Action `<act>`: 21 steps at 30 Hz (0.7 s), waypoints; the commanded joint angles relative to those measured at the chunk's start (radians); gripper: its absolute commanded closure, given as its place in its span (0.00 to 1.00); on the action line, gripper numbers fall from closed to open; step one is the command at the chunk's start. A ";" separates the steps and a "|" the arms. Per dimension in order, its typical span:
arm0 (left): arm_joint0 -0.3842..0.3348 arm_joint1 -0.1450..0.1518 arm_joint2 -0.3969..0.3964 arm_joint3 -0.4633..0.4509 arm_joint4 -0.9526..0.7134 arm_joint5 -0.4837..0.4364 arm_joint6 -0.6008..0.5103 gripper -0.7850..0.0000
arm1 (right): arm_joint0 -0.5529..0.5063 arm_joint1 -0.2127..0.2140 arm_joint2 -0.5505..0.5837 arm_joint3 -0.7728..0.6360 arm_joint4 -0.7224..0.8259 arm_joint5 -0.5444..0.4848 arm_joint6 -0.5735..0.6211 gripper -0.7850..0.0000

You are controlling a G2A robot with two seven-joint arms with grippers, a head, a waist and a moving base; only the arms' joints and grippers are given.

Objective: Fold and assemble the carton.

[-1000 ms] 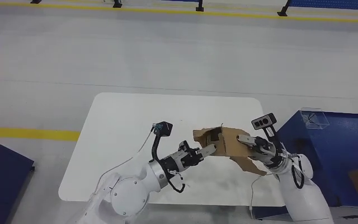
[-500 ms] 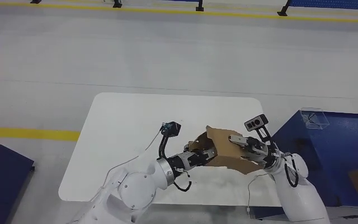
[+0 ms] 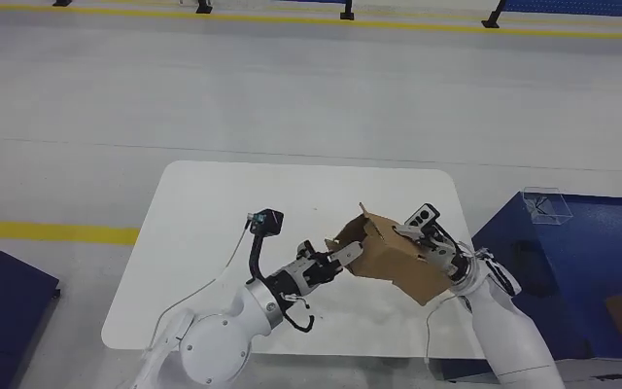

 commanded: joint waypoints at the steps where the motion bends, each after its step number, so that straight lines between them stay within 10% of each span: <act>1: 0.011 0.001 -0.010 -0.001 -0.001 0.008 0.009 0.00 | -0.002 0.001 -0.003 0.002 -0.013 -0.003 0.023 1.00; 11: 0.016 -0.002 -0.035 0.014 -0.019 0.028 0.031 0.00 | -0.015 0.007 0.014 0.009 -0.009 0.016 0.099 1.00; 21: 0.034 -0.002 -0.004 -0.008 0.000 0.015 -0.007 0.00 | -0.017 0.002 0.060 0.003 -0.003 -0.175 0.043 1.00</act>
